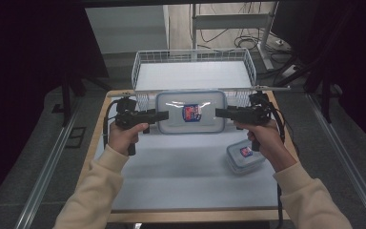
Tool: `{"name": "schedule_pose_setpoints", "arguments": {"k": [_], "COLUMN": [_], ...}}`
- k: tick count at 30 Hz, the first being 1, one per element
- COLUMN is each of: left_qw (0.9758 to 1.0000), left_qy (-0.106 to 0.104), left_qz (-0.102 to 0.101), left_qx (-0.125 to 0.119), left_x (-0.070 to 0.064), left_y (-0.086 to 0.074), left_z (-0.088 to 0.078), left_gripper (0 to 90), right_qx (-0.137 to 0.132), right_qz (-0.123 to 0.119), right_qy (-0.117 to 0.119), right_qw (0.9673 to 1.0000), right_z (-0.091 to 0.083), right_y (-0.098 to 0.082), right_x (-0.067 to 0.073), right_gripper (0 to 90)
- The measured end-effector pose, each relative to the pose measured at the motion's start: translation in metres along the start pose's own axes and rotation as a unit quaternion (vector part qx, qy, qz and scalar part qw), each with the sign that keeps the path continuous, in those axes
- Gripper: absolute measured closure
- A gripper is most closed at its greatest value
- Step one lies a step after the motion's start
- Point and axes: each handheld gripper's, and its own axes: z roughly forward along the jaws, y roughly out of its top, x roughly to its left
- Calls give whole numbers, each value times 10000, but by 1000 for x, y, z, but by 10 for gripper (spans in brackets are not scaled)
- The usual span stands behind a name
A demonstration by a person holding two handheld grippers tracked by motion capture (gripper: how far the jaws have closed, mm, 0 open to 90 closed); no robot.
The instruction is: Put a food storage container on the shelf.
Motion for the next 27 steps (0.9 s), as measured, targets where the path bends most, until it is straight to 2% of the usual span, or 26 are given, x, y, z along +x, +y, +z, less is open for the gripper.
{"name": "schedule_pose_setpoints", "arguments": {"k": [11,16,27], "left_qw": [9998,9998,9998], "left_qy": [-20,-3,51], "left_qz": [104,123,143], "left_qx": [-160,-172,-128], "left_x": [1,3,11], "left_y": [29,45,69], "left_z": [-2,1,8], "left_gripper": [466,465,465], "right_qx": [-82,-132,-184], "right_qz": [-140,-131,-112], "right_qy": [-27,-8,39], "right_qw": [9999,9998,9998], "right_z": [-1,1,9], "right_y": [31,44,67], "right_x": [3,-1,-15], "right_gripper": [469,469,469]}}
